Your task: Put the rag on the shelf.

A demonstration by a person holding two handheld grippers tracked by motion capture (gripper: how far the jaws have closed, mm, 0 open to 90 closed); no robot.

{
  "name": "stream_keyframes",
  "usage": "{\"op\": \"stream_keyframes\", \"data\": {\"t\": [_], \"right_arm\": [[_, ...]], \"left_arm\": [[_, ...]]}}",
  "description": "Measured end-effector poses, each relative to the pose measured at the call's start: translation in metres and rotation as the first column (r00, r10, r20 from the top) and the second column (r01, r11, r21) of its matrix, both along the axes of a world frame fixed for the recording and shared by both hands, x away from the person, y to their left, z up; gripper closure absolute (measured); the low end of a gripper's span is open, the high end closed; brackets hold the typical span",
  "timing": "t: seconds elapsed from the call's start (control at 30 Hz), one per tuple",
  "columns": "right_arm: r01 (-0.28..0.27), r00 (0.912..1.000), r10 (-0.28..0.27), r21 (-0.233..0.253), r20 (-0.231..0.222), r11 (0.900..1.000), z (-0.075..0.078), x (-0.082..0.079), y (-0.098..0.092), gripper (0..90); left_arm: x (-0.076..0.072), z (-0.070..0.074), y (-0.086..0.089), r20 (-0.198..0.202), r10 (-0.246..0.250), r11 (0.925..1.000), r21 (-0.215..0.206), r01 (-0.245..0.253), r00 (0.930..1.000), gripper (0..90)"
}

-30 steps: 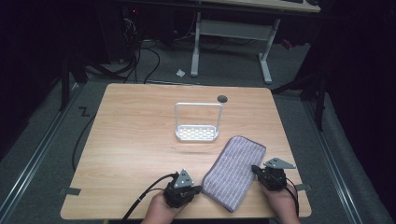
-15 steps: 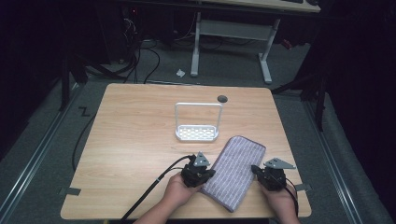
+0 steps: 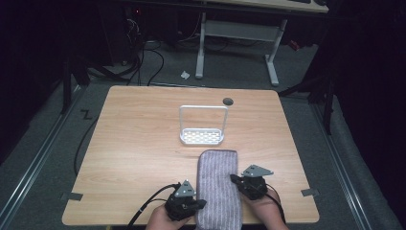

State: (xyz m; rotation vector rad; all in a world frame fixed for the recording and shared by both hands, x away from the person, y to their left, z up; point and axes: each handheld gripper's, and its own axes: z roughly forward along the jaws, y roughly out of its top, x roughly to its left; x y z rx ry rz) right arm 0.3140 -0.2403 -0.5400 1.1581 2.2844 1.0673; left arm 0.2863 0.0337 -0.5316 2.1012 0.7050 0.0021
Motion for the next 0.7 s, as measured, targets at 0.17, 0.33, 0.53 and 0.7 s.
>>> {"op": "stream_keyframes", "data": {"t": [0.17,0.33,0.53,0.7], "right_arm": [[-0.05,0.9983,0.051,-0.037,0.027,0.998,0.007,0.002,0.016,85.2],[-0.004,0.9999,0.004,-0.03,0.014,1.0,0.007,0.02,0.017,85.7],[-0.026,0.9996,0.026,-0.029,0.005,0.999,0.003,0.01,0.015,85.8],[-0.073,0.9971,0.072,-0.016,-0.024,0.997,0.003,-0.016,0.013,84.8]], "left_arm": [[0.036,0.005,0.005,0.063,0.116,0.9931,0.009,-0.117,0.9913,87.6],[0.051,0.0,0.001,0.087,0.141,0.987,0.065,-0.147,0.9862,87.5],[0.035,-0.008,0.003,0.044,0.108,0.992,0.061,-0.111,0.9932,87.5],[0.009,-0.01,0.011,0.024,0.095,0.9943,0.046,-0.096,0.9952,87.4]]}}
